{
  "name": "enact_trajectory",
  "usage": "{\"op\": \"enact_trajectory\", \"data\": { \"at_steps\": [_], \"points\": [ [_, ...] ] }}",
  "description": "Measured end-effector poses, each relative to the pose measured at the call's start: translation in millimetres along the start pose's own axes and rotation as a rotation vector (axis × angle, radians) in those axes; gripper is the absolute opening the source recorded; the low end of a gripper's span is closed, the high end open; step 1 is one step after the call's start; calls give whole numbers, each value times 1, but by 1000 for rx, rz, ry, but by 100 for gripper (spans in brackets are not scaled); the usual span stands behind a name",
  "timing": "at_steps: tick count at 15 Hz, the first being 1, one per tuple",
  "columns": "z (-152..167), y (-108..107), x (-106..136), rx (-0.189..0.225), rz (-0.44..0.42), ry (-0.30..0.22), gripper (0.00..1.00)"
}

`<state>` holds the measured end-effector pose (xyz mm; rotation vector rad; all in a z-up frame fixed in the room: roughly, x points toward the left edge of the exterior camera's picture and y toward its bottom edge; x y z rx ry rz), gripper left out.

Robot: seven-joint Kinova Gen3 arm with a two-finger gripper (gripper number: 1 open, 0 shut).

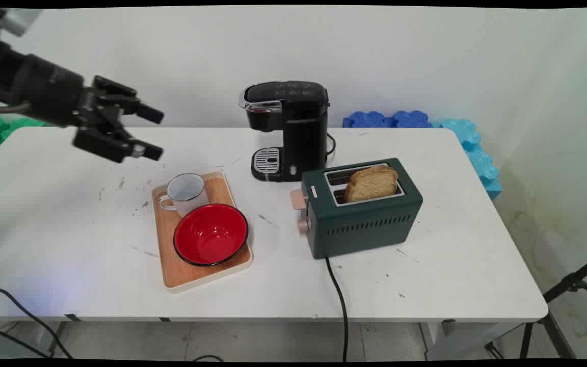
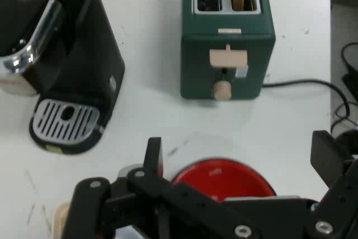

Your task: Press the toaster switch

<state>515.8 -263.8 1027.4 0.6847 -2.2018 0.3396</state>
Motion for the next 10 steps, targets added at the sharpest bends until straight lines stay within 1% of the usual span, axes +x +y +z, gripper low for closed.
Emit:
{"op": "enact_trajectory", "data": {
  "at_steps": [5, 7, 10],
  "points": [
    [48, 6, 33, 24, -12, 5, 100],
    [70, 11, 42, 19, 1, -5, 100],
    [102, 19, 48, -2, 38, -31, 100]
  ]
}}
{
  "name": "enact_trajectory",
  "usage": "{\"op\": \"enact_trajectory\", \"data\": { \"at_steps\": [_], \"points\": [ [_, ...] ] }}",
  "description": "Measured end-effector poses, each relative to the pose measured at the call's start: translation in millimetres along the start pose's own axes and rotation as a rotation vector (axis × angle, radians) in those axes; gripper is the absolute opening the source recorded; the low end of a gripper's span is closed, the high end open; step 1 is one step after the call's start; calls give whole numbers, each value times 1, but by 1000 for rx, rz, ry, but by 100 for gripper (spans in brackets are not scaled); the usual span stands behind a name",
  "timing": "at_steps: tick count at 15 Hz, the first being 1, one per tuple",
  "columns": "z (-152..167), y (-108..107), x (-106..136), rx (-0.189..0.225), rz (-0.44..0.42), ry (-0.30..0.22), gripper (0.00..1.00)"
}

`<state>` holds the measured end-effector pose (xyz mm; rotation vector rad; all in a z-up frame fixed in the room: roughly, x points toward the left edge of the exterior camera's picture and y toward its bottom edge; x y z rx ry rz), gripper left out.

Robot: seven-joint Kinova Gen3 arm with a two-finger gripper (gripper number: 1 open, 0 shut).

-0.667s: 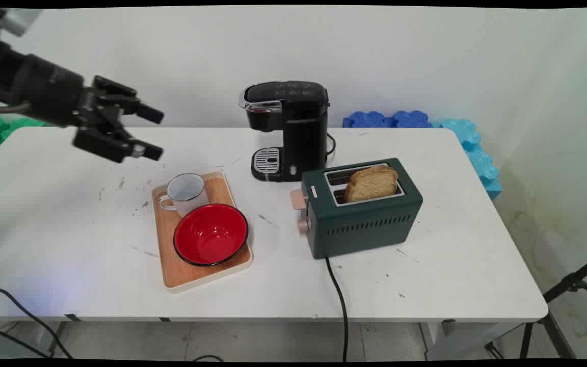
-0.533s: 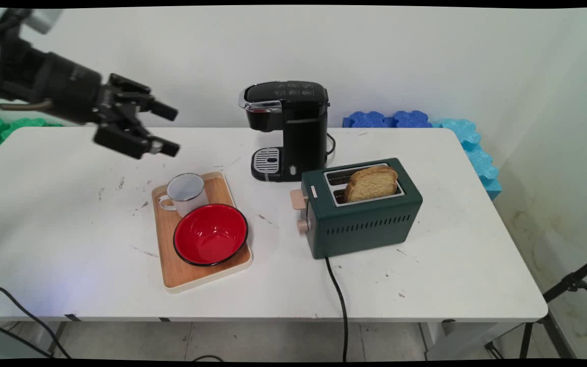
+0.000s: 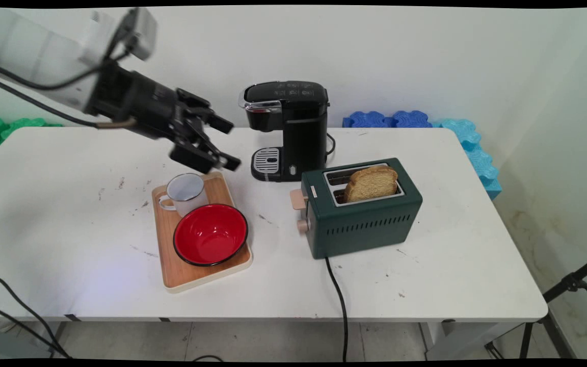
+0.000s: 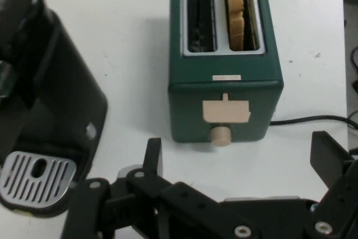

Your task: Press the toaster switch

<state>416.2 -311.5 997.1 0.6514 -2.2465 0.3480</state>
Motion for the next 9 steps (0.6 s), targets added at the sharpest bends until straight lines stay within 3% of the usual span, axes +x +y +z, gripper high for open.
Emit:
{"op": "enact_trajectory", "data": {
  "at_steps": [5, 6, 9],
  "points": [
    [44, 8, 5, -25, 49, -47, 100],
    [52, 9, 5, -27, 61, -55, 0],
    [76, 8, 7, -24, 79, -84, 0]
  ]
}}
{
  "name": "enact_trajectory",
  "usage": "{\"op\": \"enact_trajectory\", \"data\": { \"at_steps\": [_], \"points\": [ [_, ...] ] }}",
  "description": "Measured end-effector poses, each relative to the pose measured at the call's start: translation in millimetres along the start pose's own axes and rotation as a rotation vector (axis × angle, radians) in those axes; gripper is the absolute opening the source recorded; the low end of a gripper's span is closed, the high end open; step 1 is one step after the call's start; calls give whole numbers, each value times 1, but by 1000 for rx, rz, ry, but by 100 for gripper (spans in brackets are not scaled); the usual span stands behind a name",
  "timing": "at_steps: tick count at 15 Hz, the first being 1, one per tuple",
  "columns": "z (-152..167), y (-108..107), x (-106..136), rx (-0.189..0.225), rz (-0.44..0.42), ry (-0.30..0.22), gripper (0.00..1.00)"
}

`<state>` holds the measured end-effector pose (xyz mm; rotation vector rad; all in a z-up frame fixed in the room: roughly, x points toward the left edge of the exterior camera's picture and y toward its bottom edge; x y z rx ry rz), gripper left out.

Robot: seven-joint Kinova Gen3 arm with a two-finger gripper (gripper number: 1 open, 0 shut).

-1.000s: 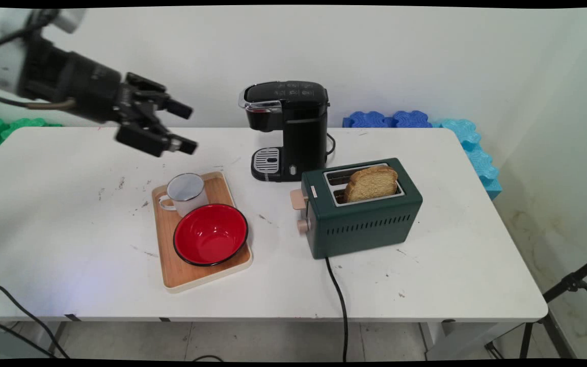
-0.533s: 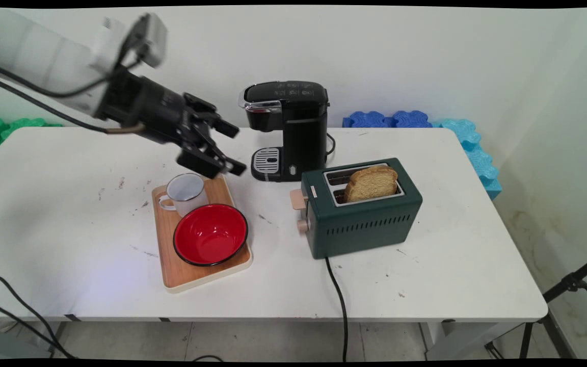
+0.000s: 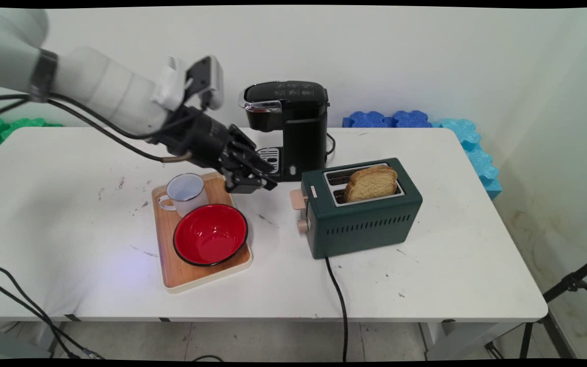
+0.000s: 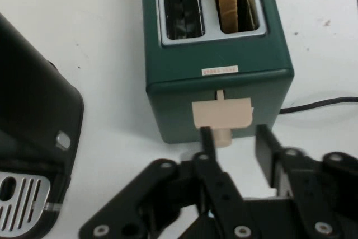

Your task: Press the toaster switch

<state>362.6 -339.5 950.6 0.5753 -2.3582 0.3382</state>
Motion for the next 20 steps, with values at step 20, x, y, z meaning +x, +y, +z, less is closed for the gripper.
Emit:
{"op": "enact_trajectory", "data": {
  "at_steps": [20],
  "points": [
    [90, 2, 16, -24, -6, -78, 0]
  ]
}}
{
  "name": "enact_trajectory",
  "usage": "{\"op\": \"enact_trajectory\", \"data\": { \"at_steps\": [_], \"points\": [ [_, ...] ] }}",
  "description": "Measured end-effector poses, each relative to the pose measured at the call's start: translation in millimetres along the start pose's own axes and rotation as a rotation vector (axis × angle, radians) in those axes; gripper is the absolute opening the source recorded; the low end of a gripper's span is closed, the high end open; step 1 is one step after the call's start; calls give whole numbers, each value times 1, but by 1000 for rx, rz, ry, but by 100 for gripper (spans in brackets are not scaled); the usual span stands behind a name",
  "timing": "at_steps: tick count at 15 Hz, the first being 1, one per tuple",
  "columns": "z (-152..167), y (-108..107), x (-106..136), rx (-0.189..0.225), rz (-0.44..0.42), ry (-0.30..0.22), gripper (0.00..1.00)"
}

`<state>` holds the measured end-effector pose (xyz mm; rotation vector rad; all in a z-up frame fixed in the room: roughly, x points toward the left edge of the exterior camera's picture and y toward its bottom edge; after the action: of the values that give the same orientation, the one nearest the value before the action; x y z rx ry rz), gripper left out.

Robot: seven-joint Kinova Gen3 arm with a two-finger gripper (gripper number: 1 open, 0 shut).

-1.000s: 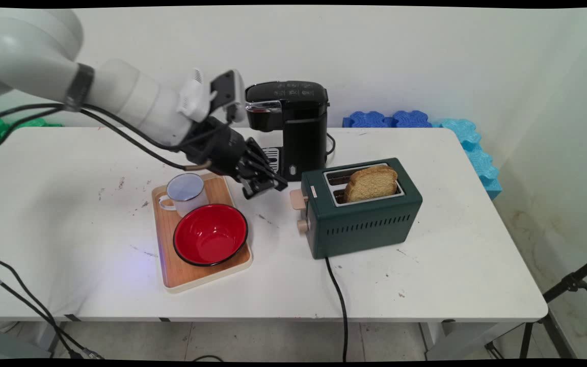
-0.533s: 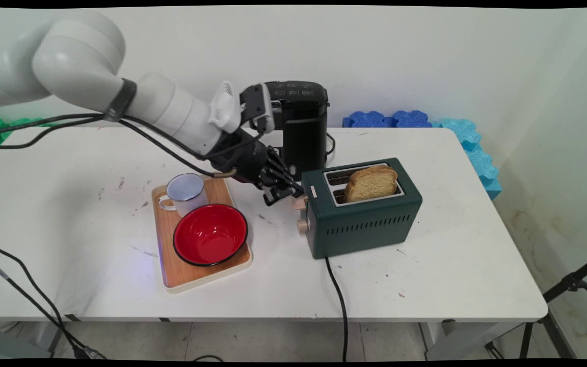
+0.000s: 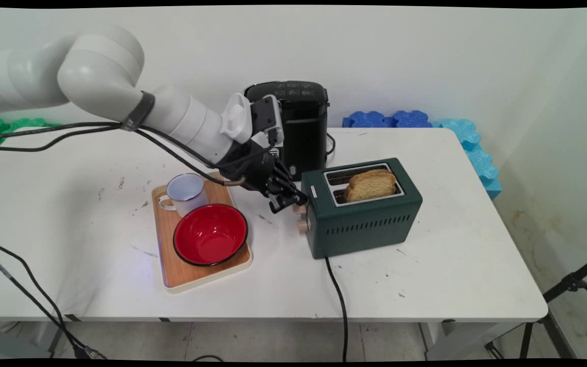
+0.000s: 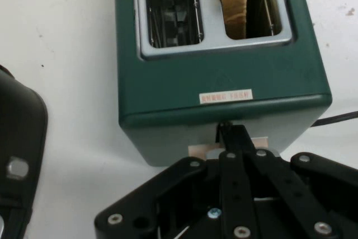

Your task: Press the toaster switch

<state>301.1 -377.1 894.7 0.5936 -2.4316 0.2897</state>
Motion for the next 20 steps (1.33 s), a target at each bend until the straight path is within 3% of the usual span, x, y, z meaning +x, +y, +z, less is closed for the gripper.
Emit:
{"op": "enact_trajectory", "data": {
  "at_steps": [20],
  "points": [
    [28, 0, -19, 5, -60, -2, 0]
  ]
}}
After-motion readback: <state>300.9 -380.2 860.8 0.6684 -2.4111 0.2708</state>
